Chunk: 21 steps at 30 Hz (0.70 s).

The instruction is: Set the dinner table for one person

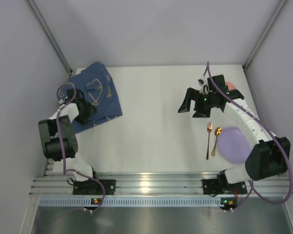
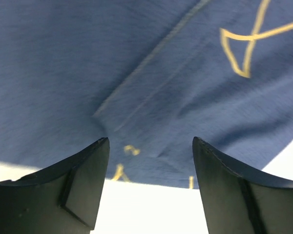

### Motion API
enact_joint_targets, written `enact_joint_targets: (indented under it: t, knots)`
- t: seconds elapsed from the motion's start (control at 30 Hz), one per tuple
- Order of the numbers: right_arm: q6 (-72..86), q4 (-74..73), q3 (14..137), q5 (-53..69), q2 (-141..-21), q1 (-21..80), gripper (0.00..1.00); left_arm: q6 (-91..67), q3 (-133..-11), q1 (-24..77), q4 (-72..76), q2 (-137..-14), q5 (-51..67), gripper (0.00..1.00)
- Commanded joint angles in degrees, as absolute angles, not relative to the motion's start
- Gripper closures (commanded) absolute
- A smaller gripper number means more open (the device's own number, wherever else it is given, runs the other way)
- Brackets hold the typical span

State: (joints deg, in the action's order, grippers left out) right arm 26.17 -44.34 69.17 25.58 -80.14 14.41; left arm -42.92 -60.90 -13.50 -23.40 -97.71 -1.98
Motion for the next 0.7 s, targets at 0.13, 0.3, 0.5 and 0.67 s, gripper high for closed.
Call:
enact_joint_targets:
  t: [0.13,0.3,0.5,0.67]
  knots:
    - [23.29,-47.64,74.36,22.06,-81.48,16.26,0.00,-41.57,-59.85,-13.27,-11.25,-101.16,7.39,0.34]
    - [23.29,-47.02,66.37,20.57,-77.26,16.17,0.00,-39.99,-62.22,-13.36,-12.74,-103.09,5.54,0.48]
    - [23.38,-47.02,62.66,19.34,-74.62,16.26,0.00,-39.11,-65.39,-13.36,-14.50,-103.45,4.13,0.69]
    - [21.80,-47.81,65.99,19.77,-76.98,16.35,0.00,-35.34,-69.86,-11.44,-16.61,-102.74,5.62,0.92]
